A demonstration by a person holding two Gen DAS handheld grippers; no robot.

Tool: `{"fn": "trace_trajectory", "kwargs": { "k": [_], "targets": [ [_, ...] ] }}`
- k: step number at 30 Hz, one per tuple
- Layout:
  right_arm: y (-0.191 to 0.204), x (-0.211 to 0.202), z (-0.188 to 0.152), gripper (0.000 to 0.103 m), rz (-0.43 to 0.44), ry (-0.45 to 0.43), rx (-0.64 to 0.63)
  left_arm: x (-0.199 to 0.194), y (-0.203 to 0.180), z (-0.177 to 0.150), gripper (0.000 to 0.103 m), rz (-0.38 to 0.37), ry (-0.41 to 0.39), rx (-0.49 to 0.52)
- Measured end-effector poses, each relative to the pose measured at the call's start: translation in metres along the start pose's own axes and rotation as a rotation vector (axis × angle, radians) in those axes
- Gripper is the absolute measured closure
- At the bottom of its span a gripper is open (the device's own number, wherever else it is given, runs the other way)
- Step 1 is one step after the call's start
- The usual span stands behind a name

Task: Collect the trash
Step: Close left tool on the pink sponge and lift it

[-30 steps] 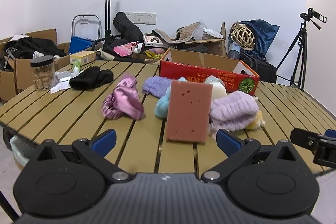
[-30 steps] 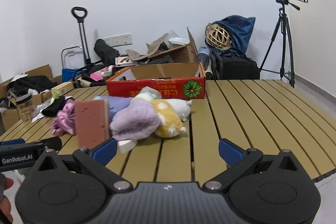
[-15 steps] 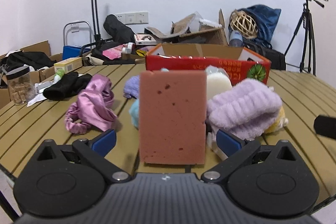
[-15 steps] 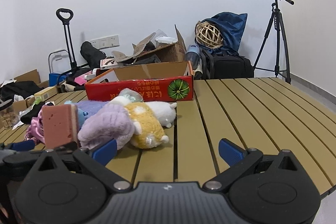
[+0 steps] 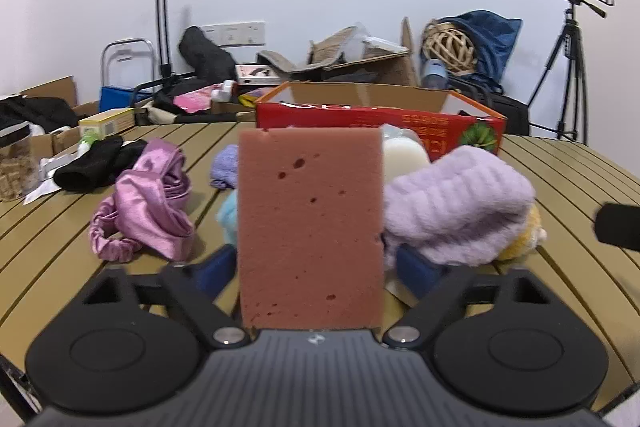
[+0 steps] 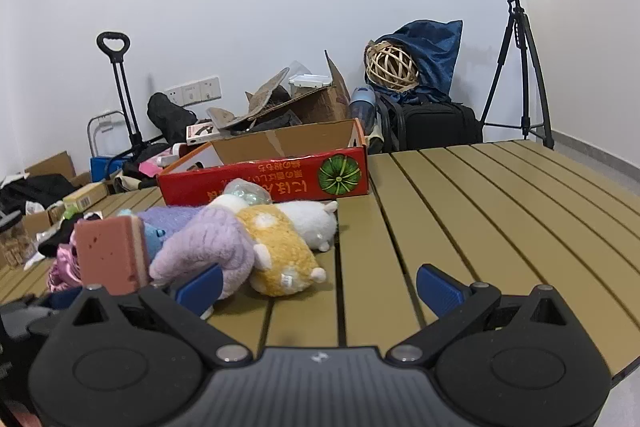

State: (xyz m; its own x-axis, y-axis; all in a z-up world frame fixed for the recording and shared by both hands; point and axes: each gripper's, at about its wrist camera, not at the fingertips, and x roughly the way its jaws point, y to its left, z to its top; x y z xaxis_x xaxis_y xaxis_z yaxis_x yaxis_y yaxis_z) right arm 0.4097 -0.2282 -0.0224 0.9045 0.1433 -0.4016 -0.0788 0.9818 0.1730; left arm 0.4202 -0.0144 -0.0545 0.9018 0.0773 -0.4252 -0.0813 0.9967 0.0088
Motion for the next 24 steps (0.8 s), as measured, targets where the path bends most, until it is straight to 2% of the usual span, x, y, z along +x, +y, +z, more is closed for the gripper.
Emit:
{"fn": "trace_trajectory", "kwargs": {
  "k": [1,14,18,24],
  "targets": [
    [0.001,0.001,0.0,0.0,0.005,0.0,0.005,0.0,0.0,0.0,0.031,-0.007,0.0,0.006],
    [0.022,0.014,-0.002,0.0,0.044,-0.006,-0.039,-0.027,0.006,0.003,0.032,-0.016,-0.071,0.025],
    [0.029,0.019,-0.001,0.0,0.056,-0.007,-0.05,-0.04,0.016,0.005,0.032,-0.006,-0.084,0.04],
    [0.039,0.029,0.0,0.001,0.119,-0.031,-0.022,-0.056,0.04,0.006,0.032,0.026,-0.097,0.033]
  ]
}}
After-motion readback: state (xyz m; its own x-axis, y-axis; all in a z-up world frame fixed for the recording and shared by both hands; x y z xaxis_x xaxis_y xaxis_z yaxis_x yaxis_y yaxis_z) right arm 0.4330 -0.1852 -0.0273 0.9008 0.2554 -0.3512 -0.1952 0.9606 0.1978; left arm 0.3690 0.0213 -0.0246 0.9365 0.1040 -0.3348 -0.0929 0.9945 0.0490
